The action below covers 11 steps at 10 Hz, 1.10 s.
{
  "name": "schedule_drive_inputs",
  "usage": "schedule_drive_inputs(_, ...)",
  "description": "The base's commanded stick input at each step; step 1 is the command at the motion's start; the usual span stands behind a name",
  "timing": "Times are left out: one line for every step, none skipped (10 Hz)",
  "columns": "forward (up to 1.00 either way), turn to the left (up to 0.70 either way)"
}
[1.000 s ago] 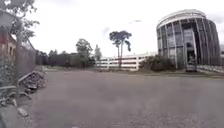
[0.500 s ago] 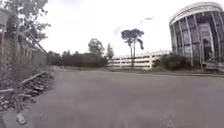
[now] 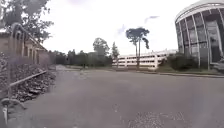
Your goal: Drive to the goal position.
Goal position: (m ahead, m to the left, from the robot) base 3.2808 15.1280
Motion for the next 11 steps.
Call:
schedule_drive_inputs(0.70,0.00)
schedule_drive_inputs(0.70,0.00)
schedule_drive_inputs(0.70,0.00)
schedule_drive_inputs(0.70,0.00)
schedule_drive_inputs(0.70,0.00)
schedule_drive_inputs(0.70,0.00)
schedule_drive_inputs(0.70,0.00)
schedule_drive_inputs(0.70,0.00)
schedule_drive_inputs(0.70,0.00)
schedule_drive_inputs(0.70,0.00)
schedule_drive_inputs(0.70,0.00)
